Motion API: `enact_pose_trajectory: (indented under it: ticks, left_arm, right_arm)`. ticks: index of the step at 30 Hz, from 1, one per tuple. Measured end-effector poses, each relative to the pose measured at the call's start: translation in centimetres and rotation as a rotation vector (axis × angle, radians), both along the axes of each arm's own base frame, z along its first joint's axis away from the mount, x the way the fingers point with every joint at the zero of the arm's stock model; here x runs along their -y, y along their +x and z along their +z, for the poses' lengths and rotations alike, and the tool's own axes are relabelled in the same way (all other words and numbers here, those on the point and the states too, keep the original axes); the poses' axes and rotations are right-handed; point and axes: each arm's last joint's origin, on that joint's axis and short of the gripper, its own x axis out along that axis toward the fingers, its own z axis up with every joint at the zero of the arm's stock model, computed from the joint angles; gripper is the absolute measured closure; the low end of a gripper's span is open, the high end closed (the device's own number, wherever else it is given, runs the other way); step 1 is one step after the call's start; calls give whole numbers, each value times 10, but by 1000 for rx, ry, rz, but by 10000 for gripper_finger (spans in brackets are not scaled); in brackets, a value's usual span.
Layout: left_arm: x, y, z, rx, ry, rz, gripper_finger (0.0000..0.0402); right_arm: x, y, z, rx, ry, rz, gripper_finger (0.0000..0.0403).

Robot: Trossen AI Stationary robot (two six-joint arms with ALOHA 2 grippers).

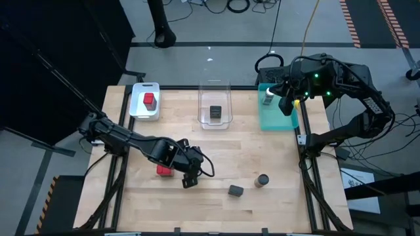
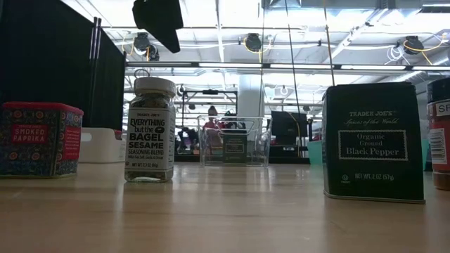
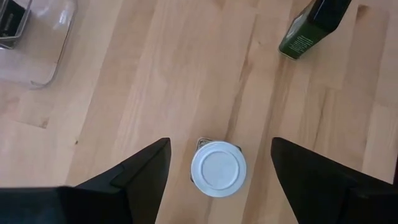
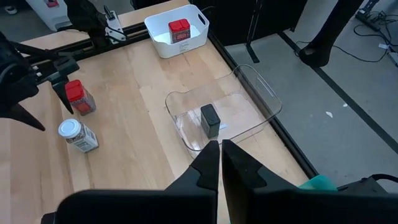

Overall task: Sort spices by type
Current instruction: Put the white seasoning bottle into the green bin

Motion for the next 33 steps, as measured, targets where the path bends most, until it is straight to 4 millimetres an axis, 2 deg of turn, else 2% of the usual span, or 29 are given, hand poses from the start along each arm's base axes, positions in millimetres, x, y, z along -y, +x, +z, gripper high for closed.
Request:
enact_pose_trajectory:
  ticks: [11,14,19,23,33]
  left_arm:
    - [1,0,0,-2,-9,7,26]
    - [2,-1,-1,-8,-29,25,22]
    - [1,-5,-21,-57,-19,6,22]
    - [2,-3,-23,-3,-36,-11,22]
    - [1,-7,-45,-27,-34,-25,22]
  right_arm:
    - [0,0,0,2,6,-5,403]
    - [0,0,0,1,6,-5,403]
    - [0,0,0,1,6,-5,403]
    - [0,0,0,0,6,-5,403]
    - [0,0,0,-3,7,-5,403]
